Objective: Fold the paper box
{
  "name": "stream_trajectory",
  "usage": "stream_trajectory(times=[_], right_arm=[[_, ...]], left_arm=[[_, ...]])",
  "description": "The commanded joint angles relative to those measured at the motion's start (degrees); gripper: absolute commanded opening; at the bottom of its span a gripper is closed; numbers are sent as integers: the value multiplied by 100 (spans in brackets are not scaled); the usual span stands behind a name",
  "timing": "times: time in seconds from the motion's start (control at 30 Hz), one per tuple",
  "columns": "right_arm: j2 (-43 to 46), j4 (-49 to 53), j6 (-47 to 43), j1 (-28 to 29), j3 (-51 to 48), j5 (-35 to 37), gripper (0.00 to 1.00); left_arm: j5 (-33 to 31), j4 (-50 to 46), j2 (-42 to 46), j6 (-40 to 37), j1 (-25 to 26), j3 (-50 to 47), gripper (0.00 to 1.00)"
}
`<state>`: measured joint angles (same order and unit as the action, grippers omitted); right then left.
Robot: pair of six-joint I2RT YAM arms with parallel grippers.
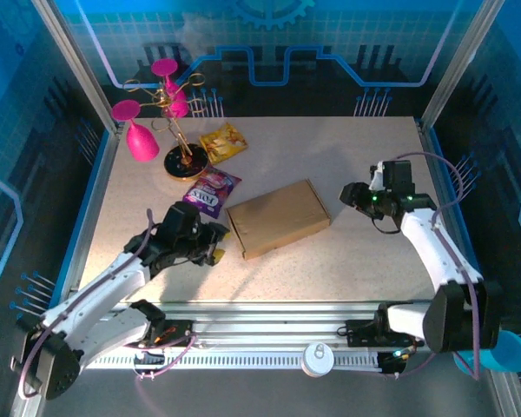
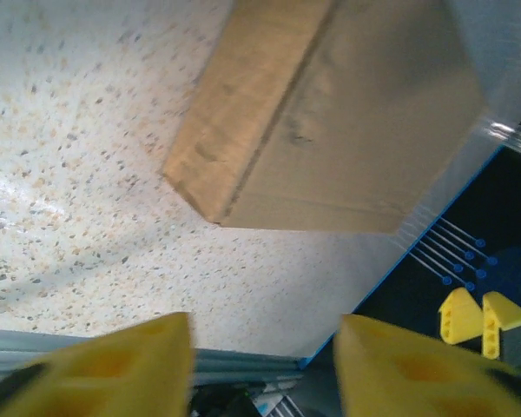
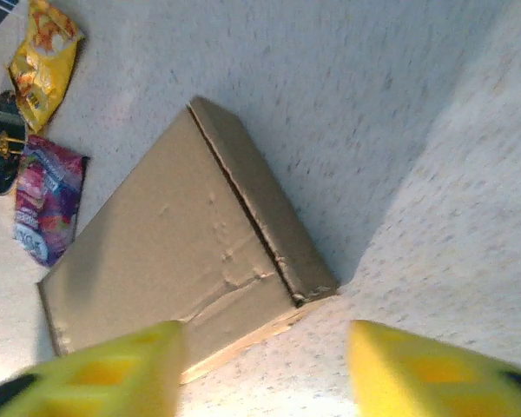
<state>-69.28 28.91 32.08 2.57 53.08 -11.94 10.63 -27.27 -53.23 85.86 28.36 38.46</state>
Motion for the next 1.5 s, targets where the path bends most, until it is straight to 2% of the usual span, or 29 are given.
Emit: stream_trajectory(times=[0.0, 0.1, 0.2, 0.3, 0.33, 0.37, 0.4, 0.43, 0.47, 0.5, 0.57, 0.63, 0.73, 0.83, 0.9, 1.0, 1.03, 1.13, 1.23, 1.27, 1.3, 1.37, 1.47], right_arm=[[471, 207, -384, 313, 253, 1151, 100], [1059, -42, -678, 462, 145, 1631, 100], [1648, -281, -766, 577, -114, 2453, 100], [2137, -1073, -932, 960, -880, 4037, 100], [2267, -1582, -1252, 985, -1252, 4162, 100], [2368, -2091, -1575, 991, -1592, 4159, 100], [2453, -2719, -1942, 1015, -2009, 4148, 100], [2493, -3315, -2325, 1060, -2399, 4097, 100], [2485, -3772, -2620, 1095, -2691, 4065, 100], [2439, -4217, -2872, 1122, -2954, 3998, 100], [2228, -4406, -3103, 1132, -3174, 3865, 100], [1814, -4486, -3182, 1101, -3194, 3677, 100], [1170, -5065, -3208, 1017, -3312, 3217, 100], [410, -5876, -3220, 925, -3400, 2902, 100], [-91, -6519, -3294, 871, -3436, 2807, 100], [-694, -7296, -3345, 682, -3294, 2442, 100], [-840, -7140, -3470, 677, -3123, 2397, 100], [-1426, -7849, -3426, 397, -3133, 2104, 100], [-1978, -9000, -3224, 119, -3481, 1730, 100], [-1824, -8647, -3191, 104, -3459, 1735, 100], [-1834, -8743, -3193, 97, -3470, 1721, 100], [-1890, -9055, -3226, 121, -3576, 1778, 100], [-1911, -9091, -3195, 139, -3582, 1963, 100]], left_arm=[[-1001, -1084, 524, -1168, 3, 650, 99], [-2084, -1916, 1160, -1958, -80, 968, 99], [-3404, -2638, 1628, -2699, -289, 1199, 99], [-5575, -3788, 1562, -2581, -318, 1401, 99], [-6130, -3657, 1593, -3027, -314, 1239, 100], [-6438, -2964, 1710, -4177, -313, 914, 99], [-6434, -1904, 1938, -5839, -326, 387, 99], [-6407, -1053, 2177, -6782, -358, -83, 99], [-6369, -524, 2369, -7259, -448, -430, 99], [-5949, 17, 2594, -7699, -665, -774, 99], [-4718, 826, 2945, -8104, -1234, -1413, 99], [-3932, 1374, 3165, -8150, -1643, -1964, 99], [-3694, 2281, 3071, -8290, -1778, -2632, 99], [-3455, 3312, 2537, -7948, -1910, -3070, 99], [-3316, 3886, 1942, -7986, -1978, -3024, 99], [-2986, 5318, 950, -7952, -2192, -3126, 99], [-2840, 5718, 555, -7905, -2338, -3100, 99], [-2183, 7022, -710, -7808, -2757, -2982, 99], [-1673, 8200, -1897, -7728, -3041, -2751, 99], [-1445, 7899, -1983, -7816, -3128, -2510, 99], [-1399, 7515, -2011, -7893, -3143, -2320, 99], [-1268, 8010, -2401, -8124, -3161, -2339, 99], [-1043, 10601, -3933, -8261, -3166, -2819, 99]])
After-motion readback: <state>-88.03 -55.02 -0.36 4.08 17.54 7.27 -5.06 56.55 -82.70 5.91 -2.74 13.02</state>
